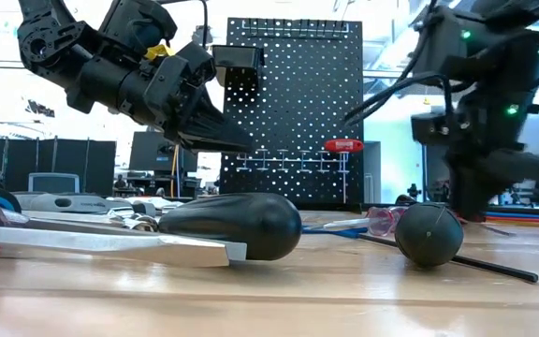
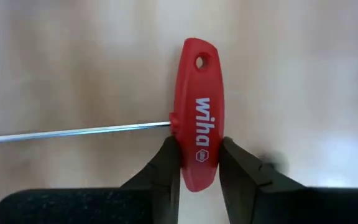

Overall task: Hang tools onto peg board
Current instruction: Hang the red allen wrench on the pegboard

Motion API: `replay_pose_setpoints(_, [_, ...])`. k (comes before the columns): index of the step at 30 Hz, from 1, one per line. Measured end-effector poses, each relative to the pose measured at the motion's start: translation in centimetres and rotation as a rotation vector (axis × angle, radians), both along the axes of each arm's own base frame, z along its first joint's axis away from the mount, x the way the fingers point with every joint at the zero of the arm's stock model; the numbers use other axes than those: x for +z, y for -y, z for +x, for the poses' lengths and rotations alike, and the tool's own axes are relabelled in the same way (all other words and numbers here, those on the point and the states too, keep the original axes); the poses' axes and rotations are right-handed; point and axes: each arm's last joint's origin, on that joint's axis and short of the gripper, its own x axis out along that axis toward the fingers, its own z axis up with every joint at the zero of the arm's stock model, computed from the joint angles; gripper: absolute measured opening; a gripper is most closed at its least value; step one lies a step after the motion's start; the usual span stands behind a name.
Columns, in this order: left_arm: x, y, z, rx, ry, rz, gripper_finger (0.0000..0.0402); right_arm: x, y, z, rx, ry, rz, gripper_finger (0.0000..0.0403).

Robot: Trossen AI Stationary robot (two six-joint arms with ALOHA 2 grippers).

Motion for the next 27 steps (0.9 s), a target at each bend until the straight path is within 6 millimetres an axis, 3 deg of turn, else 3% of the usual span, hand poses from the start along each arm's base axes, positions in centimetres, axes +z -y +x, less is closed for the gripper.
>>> replay_pose_setpoints(4, [0.0, 0.0, 0.0, 0.000, 0.004, 0.000, 0.0145, 3.0, -0.2, 0.7, -0.037, 0.181, -0.217, 0.0052])
replay_pose_setpoints(9, [0.2, 0.0, 0.0, 0.002, 0.018, -0.005, 0.0145, 6.2, -0.6, 2.3, -0.020, 0.281, -0.557, 0.0009])
replay_pose_setpoints(13, [0.2, 0.0, 0.0, 0.003, 0.018, -0.008, 0.0145, 7.7, -0.3, 3.8, 0.010, 0.271, -0.713, 0.0010])
replay_pose_setpoints(16, [0.1, 0.0, 0.0, 0.003, 0.013, -0.008, 0.0145, 8.1, 0.4, 4.5, -0.013, 0.307, -0.657, 0.0029])
replay_pose_setpoints(20, [-0.1, 0.0, 0.0, 0.002, -0.011, -0.005, 0.0145, 7.6, 1.5, 5.1, -0.025, 0.362, -0.415, 0.0057])
replay_pose_setpoints(27, [-0.3, 0.1, -0.1, -0.009, -0.031, 0.029, 0.0145, 3.5, 3.6, 5.9, -0.079, 0.706, -0.060, 0.0114])
